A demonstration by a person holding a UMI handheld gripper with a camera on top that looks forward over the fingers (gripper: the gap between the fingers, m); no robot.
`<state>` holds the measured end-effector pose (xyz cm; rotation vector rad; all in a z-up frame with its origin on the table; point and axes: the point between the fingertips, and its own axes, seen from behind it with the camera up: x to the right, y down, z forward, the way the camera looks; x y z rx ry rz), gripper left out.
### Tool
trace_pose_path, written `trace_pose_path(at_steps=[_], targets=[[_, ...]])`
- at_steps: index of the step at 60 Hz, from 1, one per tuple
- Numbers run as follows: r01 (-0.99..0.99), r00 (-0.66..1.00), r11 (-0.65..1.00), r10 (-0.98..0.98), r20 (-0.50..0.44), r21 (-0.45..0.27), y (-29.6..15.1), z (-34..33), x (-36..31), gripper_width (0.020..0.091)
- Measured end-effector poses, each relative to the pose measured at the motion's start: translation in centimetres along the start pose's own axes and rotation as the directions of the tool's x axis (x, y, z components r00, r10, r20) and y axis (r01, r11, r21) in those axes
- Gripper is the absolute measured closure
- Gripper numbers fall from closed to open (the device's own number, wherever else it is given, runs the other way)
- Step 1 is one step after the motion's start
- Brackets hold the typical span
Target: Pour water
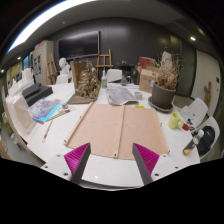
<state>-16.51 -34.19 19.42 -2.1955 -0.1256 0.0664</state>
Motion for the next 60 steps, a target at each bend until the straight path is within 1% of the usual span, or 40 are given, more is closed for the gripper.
trace_pose_path(at_steps=[7,14,19,25,35,41,51,54,60], targets=[[-0.02,0.999,1.0,0.019,-0.049,-0.001,0.3,0.1,2.7,0.0247],[-0.058,0.994,0.998,0.058,-0.089,0.005,1.1,0.3,7.5,0.0248],[-0.081,0.987,0.997,0.082,-0.137,0.011,2.4,0.3,11.7,0.0248],[-0.104,0.973,0.994,0.108,-0.206,0.031,4.6,0.1,17.7,0.0249],[-0.125,0.931,0.988,0.149,-0.333,0.093,8.2,-0.6,28.5,0.0245],[-0.142,0.906,0.981,0.183,-0.381,0.135,9.5,-0.3,34.1,0.0245],[-0.208,0.883,0.96,0.267,-0.385,0.188,10.4,2.7,40.9,0.0246],[-0.209,0.884,0.956,0.275,-0.378,0.206,10.2,4.1,42.4,0.0247],[-0.204,0.888,0.954,0.275,-0.368,0.22,10.2,7.0,44.9,0.0247]])
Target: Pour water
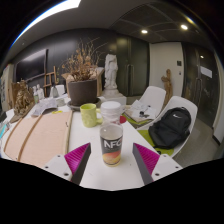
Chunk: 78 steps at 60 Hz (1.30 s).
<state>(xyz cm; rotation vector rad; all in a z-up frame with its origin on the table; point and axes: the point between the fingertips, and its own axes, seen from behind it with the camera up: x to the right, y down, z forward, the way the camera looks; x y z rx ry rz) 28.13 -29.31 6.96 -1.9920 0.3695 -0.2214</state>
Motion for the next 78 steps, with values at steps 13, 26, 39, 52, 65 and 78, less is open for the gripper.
trace_pose_path(at_steps=[13,26,39,52,65,78], targets=[[0.007,0.998,0.999,-0.009,0.055,0.034,0.1,5.7,-0.6,0.0382],[0.031,0.997,0.998,-0.035,0.064,0.054,-0.7,7.4,-0.8,0.0712],[0.098,0.993,0.995,-0.099,0.067,0.023,-1.2,7.3,-0.9,0.0849],[0.234,0.972,0.971,-0.234,-0.012,0.048,-8.1,8.5,1.8,0.0849],[0.488,0.866,0.869,-0.468,-0.177,0.087,-18.8,13.3,5.8,0.0849],[0.87,0.479,0.489,-0.811,-0.337,0.06,-25.6,19.5,4.7,0.0847]])
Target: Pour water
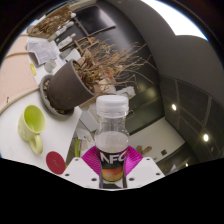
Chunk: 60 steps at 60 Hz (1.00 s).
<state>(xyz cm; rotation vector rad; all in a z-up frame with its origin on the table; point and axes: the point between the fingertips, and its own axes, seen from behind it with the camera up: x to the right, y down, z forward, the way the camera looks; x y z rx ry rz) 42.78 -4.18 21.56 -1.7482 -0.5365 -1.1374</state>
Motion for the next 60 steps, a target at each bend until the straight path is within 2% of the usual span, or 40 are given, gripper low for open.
trace_pose_path(at_steps=[8,19,27,37,46,51,55,60], targets=[[0.276,0.961,0.958,-0.275,-0.018,0.076,-2.4,3.0,-2.3,0.0848],[0.569,0.821,0.807,-0.567,-0.063,0.156,-3.7,5.5,-5.8,0.085],[0.695,0.718,0.694,-0.682,-0.135,0.19,-4.6,6.2,-6.9,0.0851],[0.755,0.65,0.607,-0.743,-0.158,0.25,-5.3,6.5,-9.3,0.0849],[0.674,0.731,0.688,-0.674,-0.108,0.269,-5.1,6.6,-9.2,0.0849],[0.46,0.874,0.851,-0.485,0.04,0.254,-4.5,6.2,-9.1,0.0849],[0.229,0.957,0.955,-0.257,0.138,0.191,-3.7,5.9,-8.5,0.085],[-0.084,0.965,0.992,0.058,0.254,0.089,-3.1,5.5,-8.4,0.0849]])
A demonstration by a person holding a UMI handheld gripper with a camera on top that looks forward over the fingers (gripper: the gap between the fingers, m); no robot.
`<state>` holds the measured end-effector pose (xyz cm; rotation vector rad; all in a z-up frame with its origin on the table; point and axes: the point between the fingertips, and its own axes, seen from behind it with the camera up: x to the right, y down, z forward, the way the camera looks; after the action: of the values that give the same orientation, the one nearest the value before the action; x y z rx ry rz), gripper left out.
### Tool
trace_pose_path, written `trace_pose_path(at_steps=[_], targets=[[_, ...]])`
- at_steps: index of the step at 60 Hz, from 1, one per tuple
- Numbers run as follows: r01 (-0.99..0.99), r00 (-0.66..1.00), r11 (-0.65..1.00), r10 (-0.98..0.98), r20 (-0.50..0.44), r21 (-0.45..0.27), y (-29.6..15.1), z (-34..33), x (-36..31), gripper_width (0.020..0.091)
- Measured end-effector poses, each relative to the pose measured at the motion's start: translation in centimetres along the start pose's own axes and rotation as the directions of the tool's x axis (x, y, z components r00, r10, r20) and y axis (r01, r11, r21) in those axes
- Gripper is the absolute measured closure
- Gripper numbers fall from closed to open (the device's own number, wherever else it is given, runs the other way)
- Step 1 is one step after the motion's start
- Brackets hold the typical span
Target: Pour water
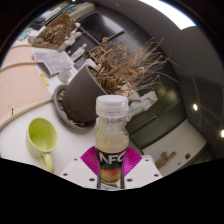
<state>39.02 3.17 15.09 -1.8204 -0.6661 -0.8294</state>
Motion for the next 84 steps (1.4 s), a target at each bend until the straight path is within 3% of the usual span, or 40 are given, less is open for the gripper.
trace_pose_path(at_steps=[7,14,28,38,48,51,53,56,57,59,63,74,84], targets=[[-0.362,0.925,0.931,0.365,0.101,-0.051,1.3,-0.4,-1.5,0.0849],[-0.559,0.807,0.824,0.567,0.165,-0.097,2.8,-0.4,-3.4,0.0849],[-0.712,0.652,0.678,0.735,0.188,-0.181,6.8,0.7,-7.6,0.0846],[-0.749,0.62,0.643,0.766,0.173,-0.163,8.0,1.0,-7.8,0.0836],[-0.768,0.605,0.626,0.778,0.167,-0.136,8.2,0.5,-7.7,0.0695],[-0.763,0.605,0.626,0.779,0.165,-0.158,8.6,0.5,-8.1,0.0654],[-0.761,0.602,0.623,0.782,0.16,-0.181,9.1,0.2,-8.6,0.0548],[-0.763,0.594,0.614,0.789,0.155,-0.201,9.5,-0.2,-8.7,0.0255],[-0.767,0.591,0.61,0.793,0.151,-0.201,9.5,-0.4,-8.6,0.0231],[-0.772,0.586,0.602,0.798,0.138,-0.202,9.7,-0.7,-8.2,0.0275],[-0.78,0.582,0.593,0.805,0.117,-0.2,9.9,-2.0,-7.3,0.0238],[-0.776,0.587,0.59,0.805,0.085,-0.225,9.6,-8.3,-5.7,0.0248],[-0.752,0.608,0.58,0.794,0.01,-0.313,9.3,-17.3,-6.1,0.0246]])
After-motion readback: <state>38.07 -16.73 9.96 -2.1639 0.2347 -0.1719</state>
